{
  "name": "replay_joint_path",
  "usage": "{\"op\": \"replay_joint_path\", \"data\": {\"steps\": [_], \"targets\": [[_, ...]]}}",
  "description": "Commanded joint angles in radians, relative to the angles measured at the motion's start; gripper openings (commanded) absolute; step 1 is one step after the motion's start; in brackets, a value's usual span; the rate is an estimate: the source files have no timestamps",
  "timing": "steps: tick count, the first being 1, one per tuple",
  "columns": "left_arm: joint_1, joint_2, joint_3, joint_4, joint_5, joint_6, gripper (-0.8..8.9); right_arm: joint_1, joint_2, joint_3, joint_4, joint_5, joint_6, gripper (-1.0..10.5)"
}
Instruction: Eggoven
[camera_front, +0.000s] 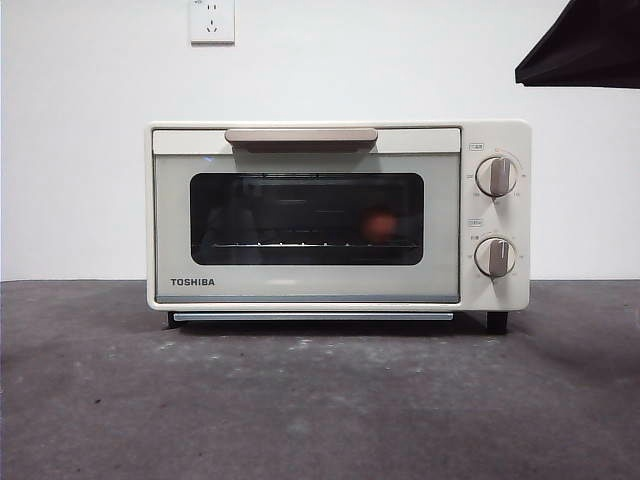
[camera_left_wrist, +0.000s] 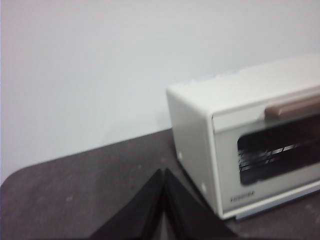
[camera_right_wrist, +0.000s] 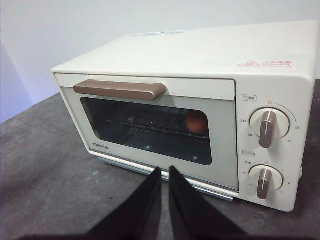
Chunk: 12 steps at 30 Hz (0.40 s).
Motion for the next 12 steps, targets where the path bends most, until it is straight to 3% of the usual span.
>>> {"op": "replay_joint_path", "data": {"steps": [1, 12], "targets": [[0.014, -0.034, -0.064, 0.006, -0.004, 0.017, 0.08, 0.010, 0.003, 0.004, 0.010, 0.003, -0.009, 0.0], [0.037, -0.150, -0.225, -0.026, -0.005, 0.017, 0.08, 0.010, 0.003, 0.004, 0.010, 0.003, -0.009, 0.0]]}}
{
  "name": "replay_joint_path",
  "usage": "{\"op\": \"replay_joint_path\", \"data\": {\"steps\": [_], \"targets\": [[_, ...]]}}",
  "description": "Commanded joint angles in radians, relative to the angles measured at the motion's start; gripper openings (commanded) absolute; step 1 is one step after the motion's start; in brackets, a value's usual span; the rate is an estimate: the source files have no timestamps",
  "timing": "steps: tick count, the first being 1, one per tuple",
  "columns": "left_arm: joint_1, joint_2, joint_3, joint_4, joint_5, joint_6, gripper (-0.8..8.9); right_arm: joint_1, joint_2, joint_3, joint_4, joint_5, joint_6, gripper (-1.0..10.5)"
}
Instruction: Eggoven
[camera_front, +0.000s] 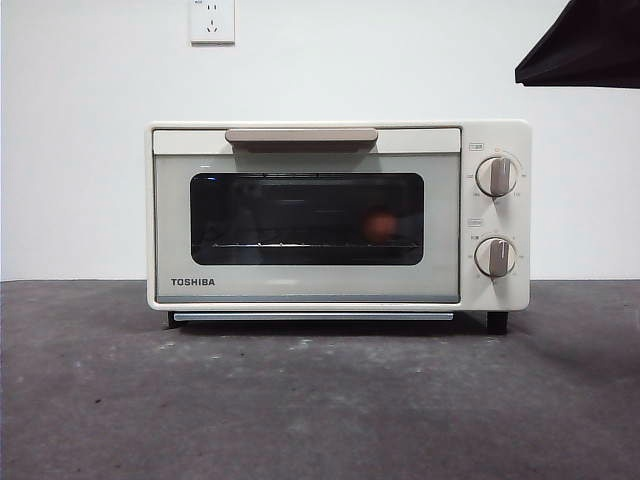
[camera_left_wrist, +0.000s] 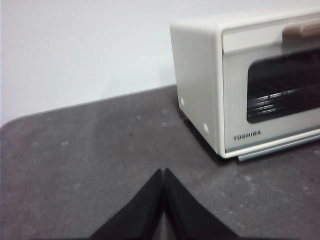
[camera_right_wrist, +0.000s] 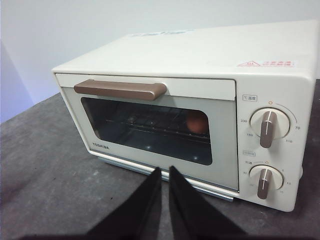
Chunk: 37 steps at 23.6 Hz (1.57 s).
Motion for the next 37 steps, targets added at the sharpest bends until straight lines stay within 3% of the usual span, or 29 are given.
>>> {"op": "replay_joint_path", "data": {"steps": [1, 6, 11, 15, 37], "targets": [[0.002, -0.023, -0.029, -0.014, -0.005, 0.016, 0.08, 0.010, 0.003, 0.004, 0.010, 0.003, -0.009, 0.0], [0.003, -0.023, -0.029, -0.110, -0.017, -0.018, 0.08, 0.010, 0.003, 0.004, 0.010, 0.003, -0.009, 0.0], [0.021, -0.023, -0.029, -0.154, -0.141, -0.155, 0.08, 0.010, 0.003, 0.004, 0.010, 0.003, -0.009, 0.0], [0.034, -0.023, -0.029, -0.153, -0.156, -0.230, 0.08, 0.010, 0.003, 0.004, 0.010, 0.004, -0.009, 0.0], [0.034, -0.023, -0.029, -0.153, -0.156, -0.235, 0.08, 0.011, 0.000, 0.004, 0.002, 0.003, -0.010, 0.0]]}}
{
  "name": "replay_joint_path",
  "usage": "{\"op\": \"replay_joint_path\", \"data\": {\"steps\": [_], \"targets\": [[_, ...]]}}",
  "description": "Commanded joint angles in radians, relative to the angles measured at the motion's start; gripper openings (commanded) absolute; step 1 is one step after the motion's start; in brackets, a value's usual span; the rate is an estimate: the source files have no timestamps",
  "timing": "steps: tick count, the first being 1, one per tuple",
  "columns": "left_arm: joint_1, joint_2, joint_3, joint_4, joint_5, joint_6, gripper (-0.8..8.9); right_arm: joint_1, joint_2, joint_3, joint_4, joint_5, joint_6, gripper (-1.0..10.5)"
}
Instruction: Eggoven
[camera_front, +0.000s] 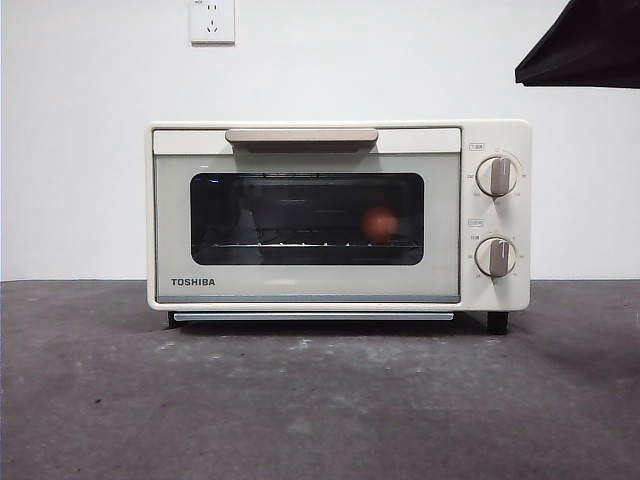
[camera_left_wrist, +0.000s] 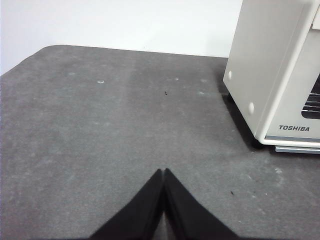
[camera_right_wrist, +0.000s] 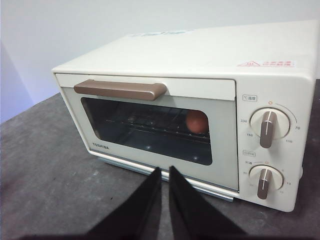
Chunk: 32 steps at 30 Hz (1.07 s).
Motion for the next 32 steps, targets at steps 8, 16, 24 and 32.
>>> {"op": "replay_joint_path", "data": {"steps": [8, 16, 24, 32], "targets": [[0.001, -0.002, -0.028, -0.003, -0.002, -0.008, 0.08, -0.193, -0.161, 0.004, -0.106, 0.012, -0.032, 0.0], [0.001, -0.001, -0.028, -0.003, -0.002, -0.008, 0.08, -0.504, -0.332, -0.025, -0.308, -0.005, -0.128, 0.0], [0.001, -0.001, -0.028, -0.003, -0.002, -0.008, 0.08, -0.655, -0.491, -0.217, -0.222, -0.006, -0.138, 0.0], [0.001, -0.001, -0.028, -0.003, -0.002, -0.008, 0.08, -0.686, -0.570, -0.311, -0.306, -0.005, -0.139, 0.0]]}}
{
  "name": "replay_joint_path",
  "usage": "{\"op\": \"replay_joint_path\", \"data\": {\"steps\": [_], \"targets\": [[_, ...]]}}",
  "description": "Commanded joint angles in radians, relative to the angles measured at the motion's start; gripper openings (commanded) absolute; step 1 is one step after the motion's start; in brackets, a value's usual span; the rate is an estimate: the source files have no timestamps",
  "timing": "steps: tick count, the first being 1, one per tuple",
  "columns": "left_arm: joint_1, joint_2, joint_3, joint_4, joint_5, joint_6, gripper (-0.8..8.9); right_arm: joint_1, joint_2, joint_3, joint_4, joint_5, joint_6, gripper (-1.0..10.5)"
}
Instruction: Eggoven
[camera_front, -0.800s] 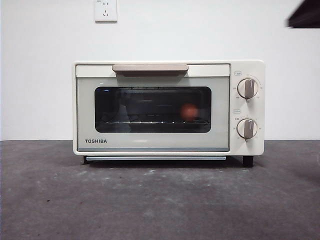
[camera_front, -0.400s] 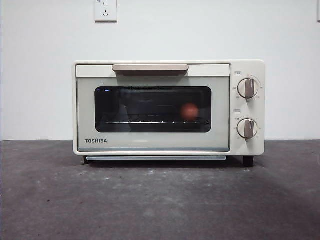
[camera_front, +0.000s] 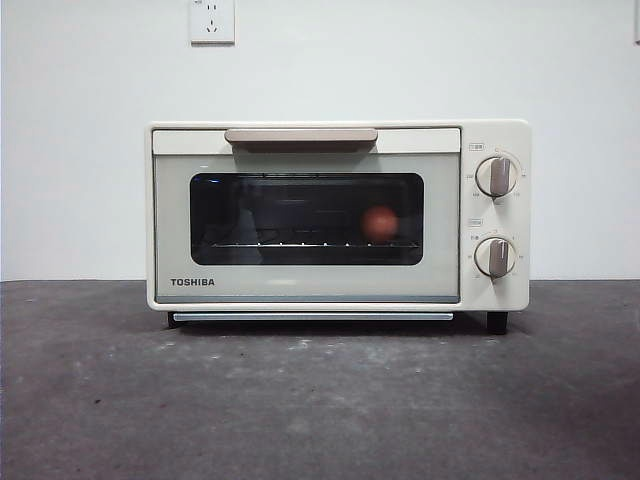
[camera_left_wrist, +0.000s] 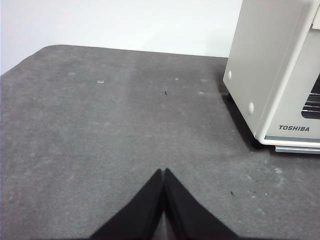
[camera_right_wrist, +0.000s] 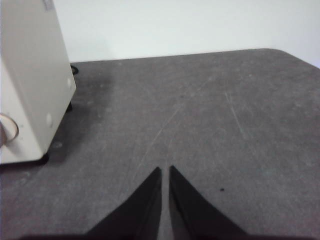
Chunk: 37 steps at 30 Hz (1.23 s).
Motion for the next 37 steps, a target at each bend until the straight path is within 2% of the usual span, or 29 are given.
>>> {"op": "replay_joint_path", "data": {"steps": [1, 7, 12, 37], "targets": [[0.001, -0.001, -0.028, -0.003, -0.002, -0.008, 0.08, -0.003, -0.020, -0.006, -0.028, 0.000, -0.008, 0.0], [0.001, -0.002, -0.028, -0.003, -0.002, -0.008, 0.08, -0.003, -0.034, -0.006, -0.063, -0.038, 0.016, 0.0], [0.001, -0.002, -0.028, -0.003, -0.002, -0.008, 0.08, -0.003, -0.034, -0.005, -0.045, -0.018, 0.016, 0.0], [0.001, -0.001, -0.028, -0.003, -0.002, -0.008, 0.08, -0.003, -0.034, -0.005, -0.047, -0.019, 0.016, 0.0]]}}
